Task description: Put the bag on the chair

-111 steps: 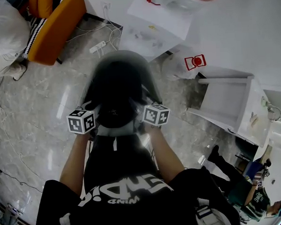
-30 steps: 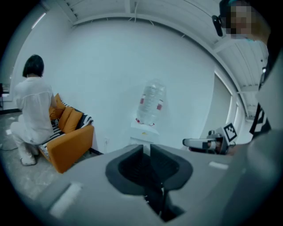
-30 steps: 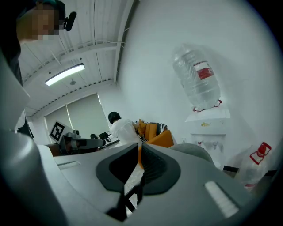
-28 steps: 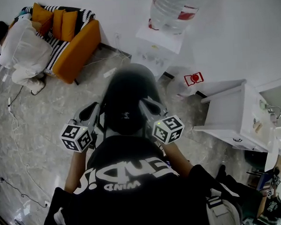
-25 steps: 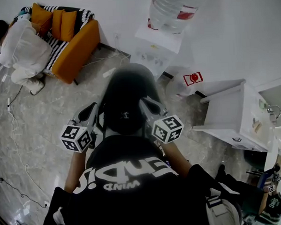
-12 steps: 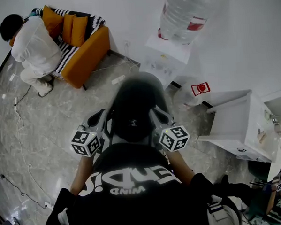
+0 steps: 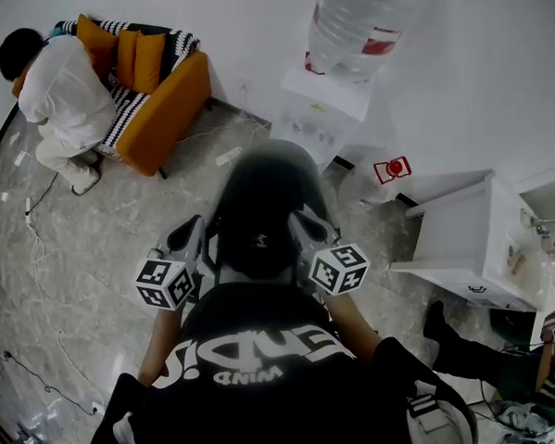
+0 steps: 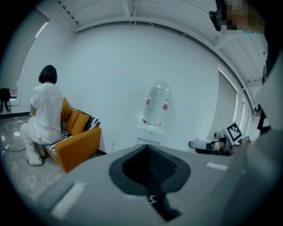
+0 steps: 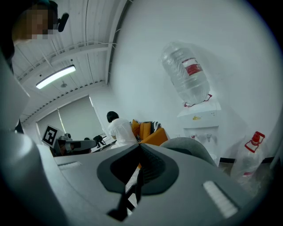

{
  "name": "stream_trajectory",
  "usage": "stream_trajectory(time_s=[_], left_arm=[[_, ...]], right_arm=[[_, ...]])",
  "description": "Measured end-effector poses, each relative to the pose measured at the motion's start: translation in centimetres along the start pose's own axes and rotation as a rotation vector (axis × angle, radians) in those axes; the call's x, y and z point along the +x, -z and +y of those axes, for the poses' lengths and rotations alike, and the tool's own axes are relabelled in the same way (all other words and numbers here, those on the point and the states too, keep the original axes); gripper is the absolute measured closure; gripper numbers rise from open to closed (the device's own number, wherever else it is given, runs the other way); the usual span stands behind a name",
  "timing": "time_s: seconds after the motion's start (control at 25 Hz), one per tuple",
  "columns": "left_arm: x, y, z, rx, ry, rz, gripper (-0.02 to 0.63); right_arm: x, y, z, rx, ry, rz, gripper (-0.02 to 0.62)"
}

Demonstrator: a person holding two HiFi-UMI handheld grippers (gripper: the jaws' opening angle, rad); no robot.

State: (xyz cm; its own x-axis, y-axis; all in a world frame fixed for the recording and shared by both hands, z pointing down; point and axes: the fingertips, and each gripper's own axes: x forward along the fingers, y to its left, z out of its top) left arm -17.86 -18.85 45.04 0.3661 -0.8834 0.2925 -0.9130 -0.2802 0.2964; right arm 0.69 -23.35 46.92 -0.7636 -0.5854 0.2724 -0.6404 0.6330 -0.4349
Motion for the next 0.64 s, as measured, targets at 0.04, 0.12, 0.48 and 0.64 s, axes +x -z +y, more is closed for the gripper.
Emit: stream_trajectory(time_s=[0.04, 0.12, 0.48, 0.64], left_arm=[[0.02, 0.04, 0.01, -0.001, 0.000, 0.000, 0.603], [0.02, 0.15, 0.07, -0.004, 0.000, 0.003, 0.603], [0.17, 0.44, 0.34, -0.013, -0.003, 0.007, 0.604], [0.07, 0.60, 0.46, -0.015, -0.007, 0.009, 0.604]], right_arm=[[0.01, 0.04, -0.01, 0.000, 0.001, 0.001, 0.595], [0.02, 0.16, 0.05, 0.002, 0.002, 0.004, 0.595], [0.35, 0.28, 0.16, -0.001, -0.002, 0.009, 0.595], [0.40, 0.39, 0.19, 0.000, -0.004, 0.006, 0.595]])
